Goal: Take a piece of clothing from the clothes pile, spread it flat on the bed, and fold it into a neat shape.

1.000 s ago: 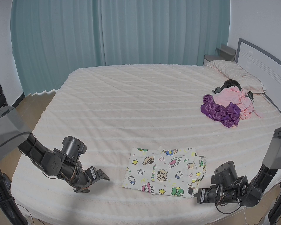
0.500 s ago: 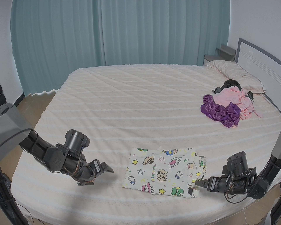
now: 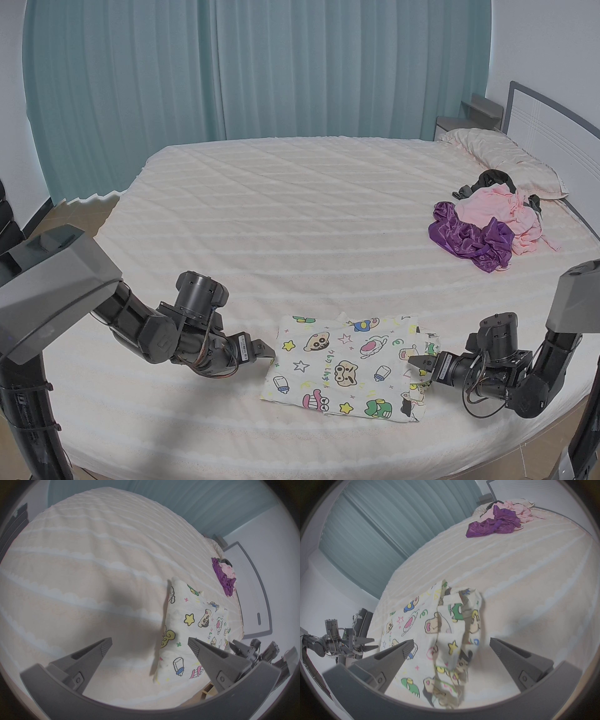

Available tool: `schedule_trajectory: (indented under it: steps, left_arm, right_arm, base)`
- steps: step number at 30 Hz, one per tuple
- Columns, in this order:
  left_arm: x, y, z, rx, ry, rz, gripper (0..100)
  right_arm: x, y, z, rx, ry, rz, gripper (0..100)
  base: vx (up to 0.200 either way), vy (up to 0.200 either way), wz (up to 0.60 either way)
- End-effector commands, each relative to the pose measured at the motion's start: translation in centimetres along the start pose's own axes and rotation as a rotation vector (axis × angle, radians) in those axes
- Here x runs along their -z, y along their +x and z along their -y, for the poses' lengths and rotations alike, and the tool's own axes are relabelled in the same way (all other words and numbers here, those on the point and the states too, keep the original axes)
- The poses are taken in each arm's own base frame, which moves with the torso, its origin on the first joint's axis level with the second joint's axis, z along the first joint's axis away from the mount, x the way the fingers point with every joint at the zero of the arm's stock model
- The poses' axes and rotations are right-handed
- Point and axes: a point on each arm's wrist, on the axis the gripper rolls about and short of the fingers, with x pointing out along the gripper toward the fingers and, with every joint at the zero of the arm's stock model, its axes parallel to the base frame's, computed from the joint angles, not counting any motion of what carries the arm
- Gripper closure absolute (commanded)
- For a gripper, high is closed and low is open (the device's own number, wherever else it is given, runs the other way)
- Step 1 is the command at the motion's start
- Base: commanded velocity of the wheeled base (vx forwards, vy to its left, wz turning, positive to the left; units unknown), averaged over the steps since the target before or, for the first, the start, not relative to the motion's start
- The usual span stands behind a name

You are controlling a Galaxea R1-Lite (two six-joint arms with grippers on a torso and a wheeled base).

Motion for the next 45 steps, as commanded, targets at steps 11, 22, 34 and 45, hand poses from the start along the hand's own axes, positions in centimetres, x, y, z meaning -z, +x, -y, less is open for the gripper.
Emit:
schedule_trajectory:
  steps: [11, 22, 34, 45]
  left_arm:
    - [1.0, 5.2, 4.0, 0.184, 0.149, 0.054, 0]
    - [2.1, 6.3, 5.2, 0.252, 0.172, 0.004, 100]
    - [2.6, 5.1, 5.2, 0.240, 0.100, -0.002, 100]
    - [2.2, 3.3, 5.8, 0.241, -0.028, 0.029, 100]
  right_arm:
    - [1.4, 3.7, 1.3, -0.128, 0.062, -0.026, 0]
    - [1.8, 4.8, 0.4, -0.195, 0.040, -0.049, 100]
    - [1.6, 4.9, 0.3, -0.242, 0.084, 0.001, 100]
    - [1.3, 4.4, 0.3, -0.247, 0.137, 0.022, 100]
  base:
    - [0.000, 0.000, 0.00]
    - [0.000, 0.000, 0.00]
    - [0.000, 0.000, 0.00]
    - [0.000, 0.000, 0.00]
